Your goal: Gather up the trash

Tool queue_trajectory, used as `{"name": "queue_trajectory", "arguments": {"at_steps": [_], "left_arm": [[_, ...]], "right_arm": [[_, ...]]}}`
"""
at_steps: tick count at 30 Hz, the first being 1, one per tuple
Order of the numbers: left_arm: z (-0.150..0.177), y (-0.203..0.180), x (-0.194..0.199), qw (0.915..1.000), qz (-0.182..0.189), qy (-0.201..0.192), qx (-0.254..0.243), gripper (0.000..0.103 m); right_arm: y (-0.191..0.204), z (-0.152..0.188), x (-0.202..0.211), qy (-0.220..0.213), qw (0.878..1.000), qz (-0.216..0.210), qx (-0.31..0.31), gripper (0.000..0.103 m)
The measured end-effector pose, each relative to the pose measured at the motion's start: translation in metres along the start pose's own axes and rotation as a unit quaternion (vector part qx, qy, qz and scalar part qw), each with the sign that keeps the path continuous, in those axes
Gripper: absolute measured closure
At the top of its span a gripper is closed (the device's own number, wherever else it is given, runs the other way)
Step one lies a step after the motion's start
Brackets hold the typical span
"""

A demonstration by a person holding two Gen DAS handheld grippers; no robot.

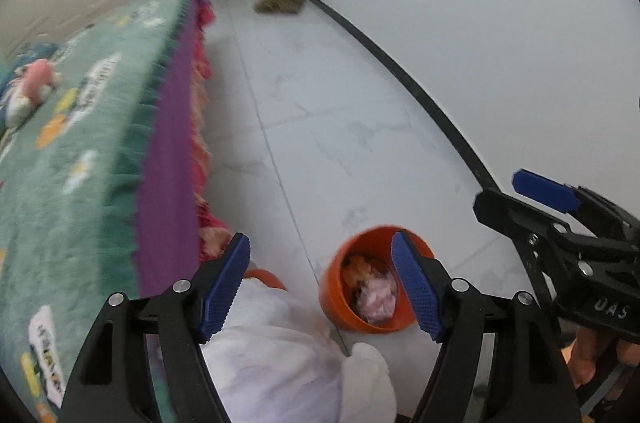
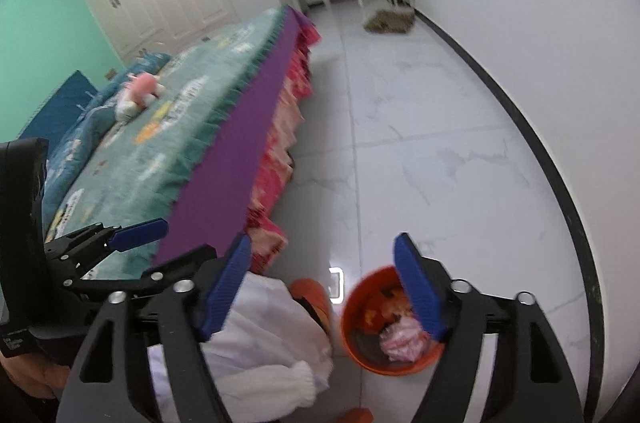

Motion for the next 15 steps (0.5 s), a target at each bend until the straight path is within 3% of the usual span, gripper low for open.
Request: {"name": "queue_trajectory", "arguments": {"at_steps": [8, 11, 15], "left_arm": [[0.007, 0.037, 0.074, 0.9951, -0.038, -0.083, 0.037, 0.017], [0.013, 0.056, 0.102, 0.9892, -0.063, -0.121, 0.054, 0.011], [0.02, 0.081, 0.136, 0.9795, -0.093, -0.156, 0.088, 0.008]], "right_arm": [[0.061, -0.029, 0.033, -0.061, 0.997, -0.03, 0.045, 0.019], [0.089, -0.036, 0.049, -0.092, 0.993, -0.041, 0.064, 0.009], [0.122, -0.045, 0.064, -0.118, 0.987, -0.061, 0.092, 0.005]]}}
Point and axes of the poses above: each gripper's, at about its wrist camera, not at the fingertips, and x roughly against the way its jaws point, y to its left, z to its underside, the point moved 1 cm from there along -x, roughly the way its jaws point, and after that the axes turned 15 degrees about x, right-handed, at the moved point
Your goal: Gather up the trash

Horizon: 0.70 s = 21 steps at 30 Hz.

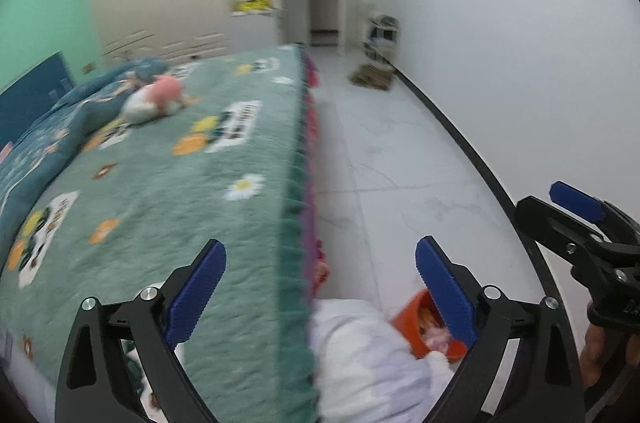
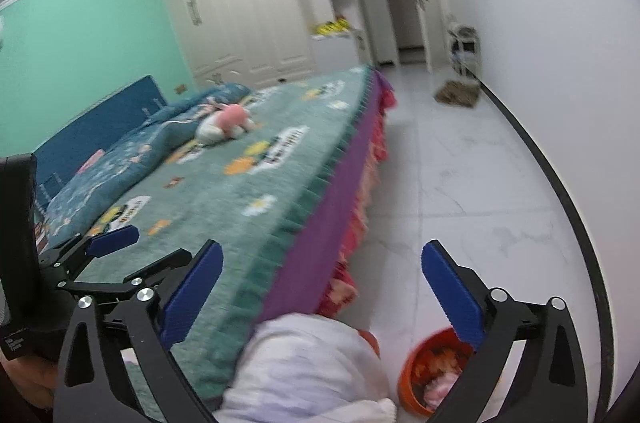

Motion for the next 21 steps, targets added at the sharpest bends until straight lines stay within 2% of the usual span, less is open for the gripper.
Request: {"name": "queue_trajectory", "arguments": {"at_steps": [5, 6, 9, 16, 21], "left_arm": [[-0.004, 0.046, 0.043, 0.9969, -0.039, -0.047, 0.049, 0.008], [-0.004, 0.055, 0.053, 0.9953, -0.052, -0.059, 0.056, 0.005], [-0.002, 0.075, 0.077, 0.9905, -0.084, -0.086, 0.067, 0.005], [0.006, 0.122, 0.117, 0.9774, -0.124, -0.115, 0.126, 0.005], [0.019, 0.147, 0.149, 0.9662, -0.146, -0.141, 0.159, 0.005]], "right_arm": [[0.041, -0.017, 0.005, -0.022, 0.998, -0.04, 0.031, 0.005], [0.05, -0.021, 0.006, -0.026, 0.998, -0.051, 0.037, 0.005], [0.075, -0.03, 0.01, -0.035, 0.995, -0.077, 0.054, 0.005], [0.136, -0.047, 0.02, -0.059, 0.984, -0.136, 0.094, 0.005], [0.172, -0.054, 0.033, -0.081, 0.977, -0.158, 0.12, 0.005]]}}
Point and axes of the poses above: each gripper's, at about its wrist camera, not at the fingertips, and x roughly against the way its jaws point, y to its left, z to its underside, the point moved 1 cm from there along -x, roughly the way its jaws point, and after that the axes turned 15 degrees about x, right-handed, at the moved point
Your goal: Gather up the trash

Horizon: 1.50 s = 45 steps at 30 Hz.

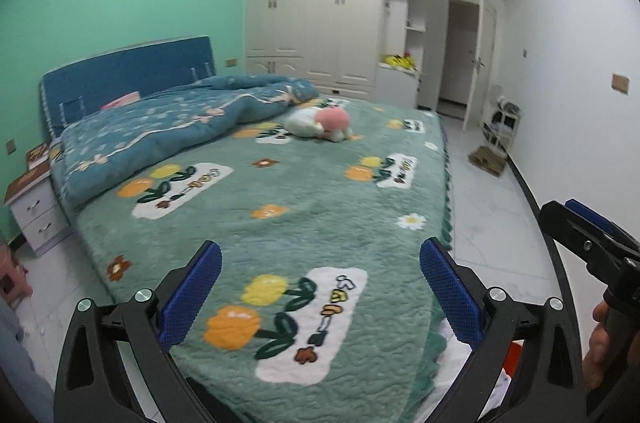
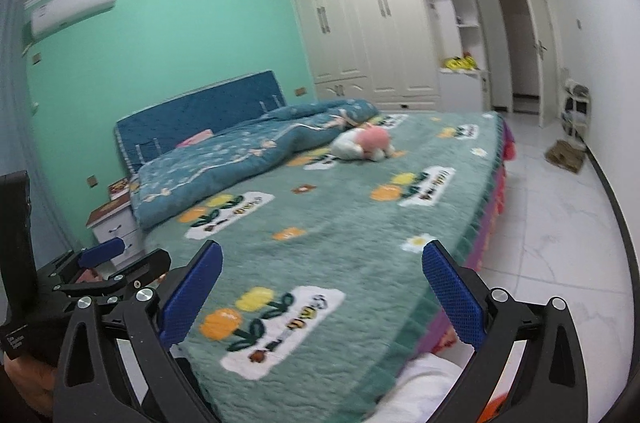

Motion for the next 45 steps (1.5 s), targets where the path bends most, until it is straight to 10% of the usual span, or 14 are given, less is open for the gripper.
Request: {"name": "queue_trajectory", "arguments": {"at_steps": [45], "left_arm": [[0.003, 0.06, 0.07, 0.9935, -0.053, -0.088, 0.048, 0.005]], "right_arm": [[0.077, -0.007, -0.004, -0.012, 0.995, -0.075, 0.057, 0.005]]}}
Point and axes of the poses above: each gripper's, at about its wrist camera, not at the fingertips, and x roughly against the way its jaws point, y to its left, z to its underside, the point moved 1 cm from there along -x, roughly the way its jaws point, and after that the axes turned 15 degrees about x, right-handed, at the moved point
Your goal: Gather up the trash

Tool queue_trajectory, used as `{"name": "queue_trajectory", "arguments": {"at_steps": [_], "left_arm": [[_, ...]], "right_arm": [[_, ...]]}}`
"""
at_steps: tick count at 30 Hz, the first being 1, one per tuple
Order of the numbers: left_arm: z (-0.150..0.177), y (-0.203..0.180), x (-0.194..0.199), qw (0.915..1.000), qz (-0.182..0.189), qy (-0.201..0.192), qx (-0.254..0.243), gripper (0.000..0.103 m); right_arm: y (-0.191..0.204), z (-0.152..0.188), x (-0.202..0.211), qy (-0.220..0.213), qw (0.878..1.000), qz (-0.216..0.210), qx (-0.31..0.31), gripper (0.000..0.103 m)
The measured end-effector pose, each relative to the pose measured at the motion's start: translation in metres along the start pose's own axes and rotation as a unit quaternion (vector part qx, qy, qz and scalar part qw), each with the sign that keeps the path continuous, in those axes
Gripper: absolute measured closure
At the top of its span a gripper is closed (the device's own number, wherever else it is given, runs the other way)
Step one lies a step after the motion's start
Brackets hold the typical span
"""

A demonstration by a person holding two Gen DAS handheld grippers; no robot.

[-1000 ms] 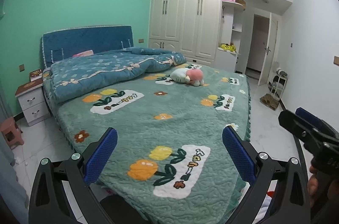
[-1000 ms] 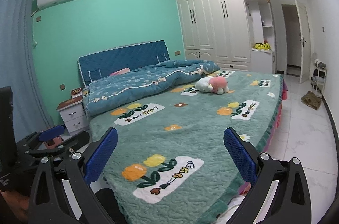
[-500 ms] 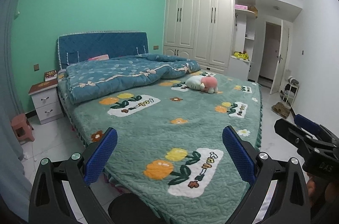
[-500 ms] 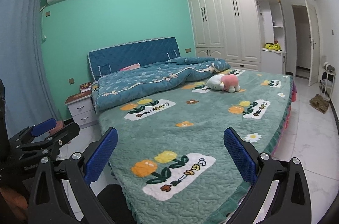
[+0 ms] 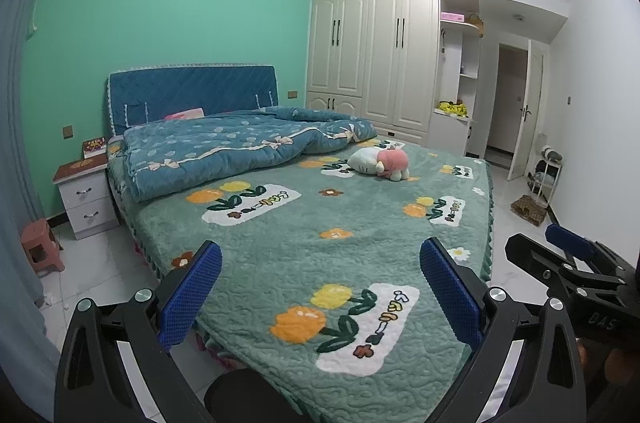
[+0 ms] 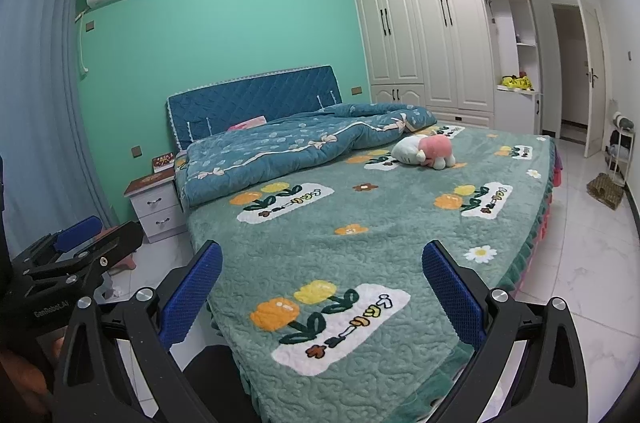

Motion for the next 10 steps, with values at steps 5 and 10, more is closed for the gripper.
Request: {"name": "queue_trajectory", "arguments": {"at_steps": [5, 10], "left_arm": [[-0.0011, 0.0007, 0.0012, 1.0, -0.001, -0.004, 0.004, 0.005], [-0.0004, 0.0003, -0.0006, 1.0, -0.005, 0.0, 0.002, 0.005]], "right_arm": [[-0.0001, 0.0004, -0.0018, 0.003, 1.0, -0.002, -0.002, 0.005], [-0.0007, 0.0013, -0.002, 0.004, 1.0, -0.001, -0.002, 0.005]]}}
Point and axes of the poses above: each gripper's, at about its wrist camera, not at the fingertips, and x roughly against the way its jaws point, y to its left, z to its underside, the point moved 1 cm from there along -x, roughly the way its jaws point, and after that the axes turned 15 degrees about x, right-handed, at the moved point
